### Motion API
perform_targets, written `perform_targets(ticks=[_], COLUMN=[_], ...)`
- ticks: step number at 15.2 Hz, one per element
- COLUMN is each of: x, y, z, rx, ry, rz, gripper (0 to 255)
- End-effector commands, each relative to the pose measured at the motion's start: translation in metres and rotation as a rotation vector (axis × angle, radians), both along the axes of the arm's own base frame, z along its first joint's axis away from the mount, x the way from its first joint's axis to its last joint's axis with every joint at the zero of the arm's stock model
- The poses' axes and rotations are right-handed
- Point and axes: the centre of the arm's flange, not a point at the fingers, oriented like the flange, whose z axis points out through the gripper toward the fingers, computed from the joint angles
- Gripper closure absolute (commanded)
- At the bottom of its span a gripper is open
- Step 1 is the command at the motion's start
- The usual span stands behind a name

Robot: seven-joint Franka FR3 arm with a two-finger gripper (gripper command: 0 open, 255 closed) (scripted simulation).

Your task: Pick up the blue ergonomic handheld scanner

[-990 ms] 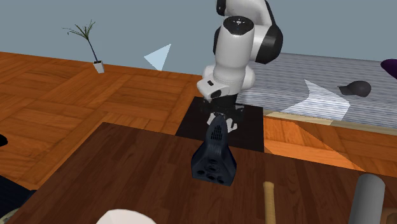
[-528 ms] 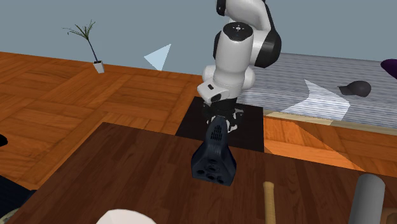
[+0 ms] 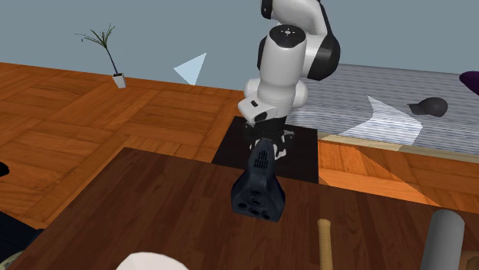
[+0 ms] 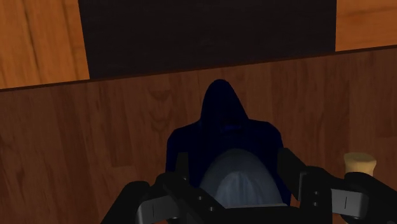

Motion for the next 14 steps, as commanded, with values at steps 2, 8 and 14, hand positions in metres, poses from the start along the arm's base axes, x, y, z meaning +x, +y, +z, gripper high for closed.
perform_targets(ticks=[2,8,14], x=[0.001,0.001,0.001], y=[-0.001,-0.001,-0.001], z=[0.016,0.047,0.074], rx=[0.000,0.000,0.000], ry=[-0.001,-0.001,-0.001], rz=[0.000,0.000,0.000], gripper=[255,255,255])
